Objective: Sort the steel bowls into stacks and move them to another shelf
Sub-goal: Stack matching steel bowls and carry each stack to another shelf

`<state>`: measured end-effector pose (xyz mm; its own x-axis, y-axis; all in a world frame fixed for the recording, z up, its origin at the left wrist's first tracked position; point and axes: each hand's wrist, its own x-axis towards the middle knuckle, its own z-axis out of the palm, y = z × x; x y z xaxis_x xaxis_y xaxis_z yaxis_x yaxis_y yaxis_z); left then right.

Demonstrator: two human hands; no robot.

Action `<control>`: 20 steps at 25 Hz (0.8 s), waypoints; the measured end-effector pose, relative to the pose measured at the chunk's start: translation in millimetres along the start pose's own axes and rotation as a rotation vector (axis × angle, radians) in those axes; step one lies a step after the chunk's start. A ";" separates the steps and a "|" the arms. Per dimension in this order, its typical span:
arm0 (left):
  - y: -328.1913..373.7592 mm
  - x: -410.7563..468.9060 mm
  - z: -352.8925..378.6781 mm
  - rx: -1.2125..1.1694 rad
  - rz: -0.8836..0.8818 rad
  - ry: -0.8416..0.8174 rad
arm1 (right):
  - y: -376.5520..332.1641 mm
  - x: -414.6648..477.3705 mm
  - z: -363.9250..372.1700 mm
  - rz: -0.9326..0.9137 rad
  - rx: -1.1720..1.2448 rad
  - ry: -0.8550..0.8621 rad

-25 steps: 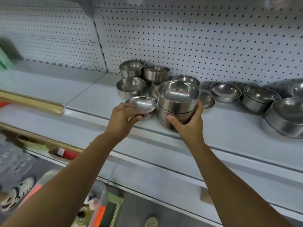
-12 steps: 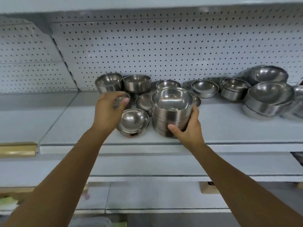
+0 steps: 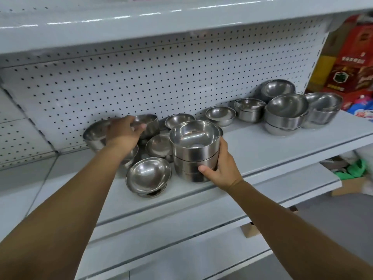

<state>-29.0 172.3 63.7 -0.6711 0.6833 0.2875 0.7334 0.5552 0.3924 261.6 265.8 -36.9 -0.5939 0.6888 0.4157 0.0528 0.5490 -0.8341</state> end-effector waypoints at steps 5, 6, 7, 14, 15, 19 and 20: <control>-0.8 9.4 15.8 -0.061 0.031 -0.047 | 2.2 1.1 0.3 0.014 -0.027 0.002; -1.7 10.5 17.4 -0.100 0.035 -0.045 | 3.4 1.7 0.7 0.009 -0.029 0.003; -3.1 11.2 18.6 -0.135 0.040 -0.041 | 4.7 2.2 1.0 0.006 -0.028 0.003; -5.3 6.3 23.1 -0.265 0.072 0.044 | 7.3 3.2 1.6 0.013 -0.014 0.012; -5.4 4.1 22.4 -0.302 0.082 0.066 | 6.9 3.1 1.7 0.011 -0.008 0.014; 3.3 -10.7 10.8 -0.445 0.121 0.166 | 4.8 3.6 0.7 0.009 -0.005 0.021; 8.2 -15.0 5.1 -0.487 0.135 0.181 | 5.2 3.4 0.5 0.008 -0.001 0.022</control>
<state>-12.3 169.1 58.1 -0.6141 0.6169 0.4922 0.7077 0.1545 0.6894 259.5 270.7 -40.0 -0.5759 0.7035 0.4164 0.0586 0.5436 -0.8373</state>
